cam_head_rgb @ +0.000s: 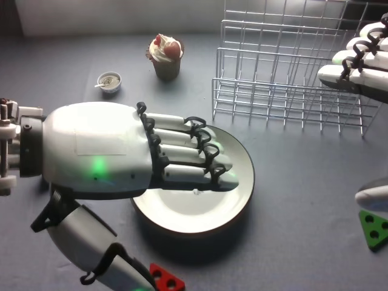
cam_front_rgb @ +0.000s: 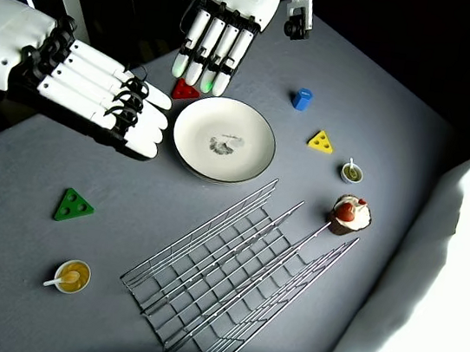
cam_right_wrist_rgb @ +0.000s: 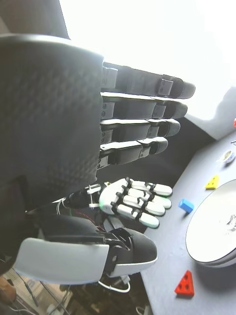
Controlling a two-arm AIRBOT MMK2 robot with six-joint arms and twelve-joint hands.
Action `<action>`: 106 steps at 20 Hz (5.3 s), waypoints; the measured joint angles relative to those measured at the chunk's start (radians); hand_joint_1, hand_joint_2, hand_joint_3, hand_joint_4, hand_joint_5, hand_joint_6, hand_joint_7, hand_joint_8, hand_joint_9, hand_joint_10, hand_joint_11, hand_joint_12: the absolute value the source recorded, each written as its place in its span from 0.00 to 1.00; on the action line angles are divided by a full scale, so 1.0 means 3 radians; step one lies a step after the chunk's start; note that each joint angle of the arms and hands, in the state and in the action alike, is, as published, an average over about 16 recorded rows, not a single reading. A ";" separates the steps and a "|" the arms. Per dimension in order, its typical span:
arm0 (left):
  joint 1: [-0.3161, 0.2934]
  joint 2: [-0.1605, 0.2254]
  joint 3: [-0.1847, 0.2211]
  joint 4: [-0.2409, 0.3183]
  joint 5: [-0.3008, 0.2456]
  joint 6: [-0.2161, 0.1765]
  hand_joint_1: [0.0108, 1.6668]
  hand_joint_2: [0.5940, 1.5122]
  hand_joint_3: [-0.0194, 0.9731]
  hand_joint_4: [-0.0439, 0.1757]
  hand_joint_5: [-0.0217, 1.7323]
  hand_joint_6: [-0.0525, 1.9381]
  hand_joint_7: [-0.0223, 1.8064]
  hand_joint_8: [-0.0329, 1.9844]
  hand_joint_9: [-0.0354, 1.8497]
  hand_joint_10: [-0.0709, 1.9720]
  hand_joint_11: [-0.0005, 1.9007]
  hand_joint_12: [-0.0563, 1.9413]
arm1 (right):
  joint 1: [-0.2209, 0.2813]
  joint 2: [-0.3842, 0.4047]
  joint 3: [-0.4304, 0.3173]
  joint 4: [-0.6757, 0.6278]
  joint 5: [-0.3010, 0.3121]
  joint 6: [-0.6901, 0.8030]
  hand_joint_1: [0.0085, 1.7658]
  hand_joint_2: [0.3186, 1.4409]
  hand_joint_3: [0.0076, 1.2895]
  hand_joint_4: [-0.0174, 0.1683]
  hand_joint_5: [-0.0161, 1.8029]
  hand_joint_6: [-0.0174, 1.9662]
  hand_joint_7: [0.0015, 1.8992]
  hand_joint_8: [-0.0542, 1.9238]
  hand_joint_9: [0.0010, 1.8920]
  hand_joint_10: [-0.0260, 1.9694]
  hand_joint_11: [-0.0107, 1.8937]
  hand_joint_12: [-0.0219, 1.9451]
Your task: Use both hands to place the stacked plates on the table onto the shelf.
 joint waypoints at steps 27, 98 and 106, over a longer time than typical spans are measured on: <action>0.0088 -0.0013 0.0363 -0.0153 -0.0476 -0.0012 0.00 0.33 0.01 0.21 0.07 0.03 0.08 0.02 0.08 0.04 0.05 0.06 | -0.0138 0.0062 0.0031 -0.0989 0.0349 0.0931 0.04 0.54 0.01 0.11 0.07 0.01 0.07 0.03 0.08 0.01 0.08 0.03; 0.0641 -0.0741 0.1081 0.0485 -0.0002 0.0345 0.00 0.36 0.01 0.17 0.06 0.02 0.07 0.01 0.11 0.03 0.09 0.04 | -0.0412 -0.0602 0.0696 -0.1437 0.0496 0.1192 0.04 0.59 0.01 0.11 0.07 0.01 0.07 0.03 0.08 0.01 0.07 0.02; 0.0619 -0.0840 0.1007 0.0353 0.0080 0.0346 0.00 0.37 0.01 0.17 0.06 0.02 0.07 0.01 0.12 0.04 0.09 0.04 | -0.0305 -0.0856 0.0822 -0.1145 0.0318 0.0638 0.10 0.58 0.01 0.11 0.07 0.01 0.08 0.03 0.08 0.01 0.08 0.02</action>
